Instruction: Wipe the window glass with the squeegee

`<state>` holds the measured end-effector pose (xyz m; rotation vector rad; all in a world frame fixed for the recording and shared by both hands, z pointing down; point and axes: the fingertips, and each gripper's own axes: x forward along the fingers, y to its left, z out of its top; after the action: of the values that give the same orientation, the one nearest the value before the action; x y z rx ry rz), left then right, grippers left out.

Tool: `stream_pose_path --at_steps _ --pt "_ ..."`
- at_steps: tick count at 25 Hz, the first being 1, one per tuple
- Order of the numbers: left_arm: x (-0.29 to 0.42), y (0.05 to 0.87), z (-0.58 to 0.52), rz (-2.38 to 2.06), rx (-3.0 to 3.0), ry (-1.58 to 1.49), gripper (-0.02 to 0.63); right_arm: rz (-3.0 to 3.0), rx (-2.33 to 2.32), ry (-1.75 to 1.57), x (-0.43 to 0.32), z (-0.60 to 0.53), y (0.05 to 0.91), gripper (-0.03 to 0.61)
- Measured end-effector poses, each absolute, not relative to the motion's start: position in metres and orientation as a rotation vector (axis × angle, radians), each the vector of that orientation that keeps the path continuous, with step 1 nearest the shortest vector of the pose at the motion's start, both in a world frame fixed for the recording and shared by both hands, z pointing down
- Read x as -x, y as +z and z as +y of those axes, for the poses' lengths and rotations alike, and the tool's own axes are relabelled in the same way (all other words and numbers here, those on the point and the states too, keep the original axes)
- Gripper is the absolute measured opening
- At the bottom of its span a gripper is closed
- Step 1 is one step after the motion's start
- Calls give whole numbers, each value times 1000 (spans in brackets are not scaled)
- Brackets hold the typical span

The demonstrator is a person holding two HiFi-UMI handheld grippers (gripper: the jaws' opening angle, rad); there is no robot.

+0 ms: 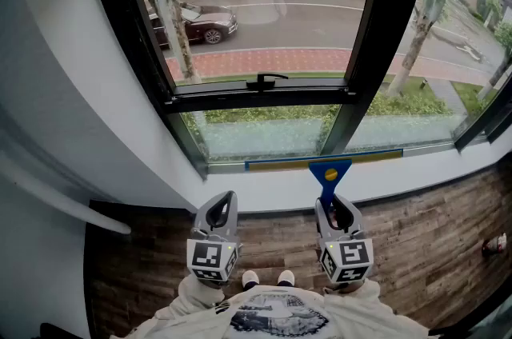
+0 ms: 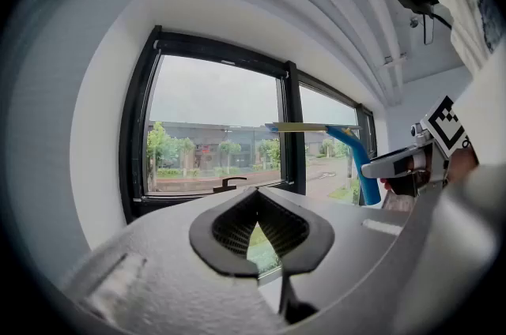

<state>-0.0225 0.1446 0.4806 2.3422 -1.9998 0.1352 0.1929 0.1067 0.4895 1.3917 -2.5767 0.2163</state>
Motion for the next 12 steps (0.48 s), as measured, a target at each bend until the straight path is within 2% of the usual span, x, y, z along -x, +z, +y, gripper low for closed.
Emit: stream_pose_path --at_steps 12 --pt "6 487 140 -1998 -2314 167 0 -2586 -1333 237 -201 105 499 132"
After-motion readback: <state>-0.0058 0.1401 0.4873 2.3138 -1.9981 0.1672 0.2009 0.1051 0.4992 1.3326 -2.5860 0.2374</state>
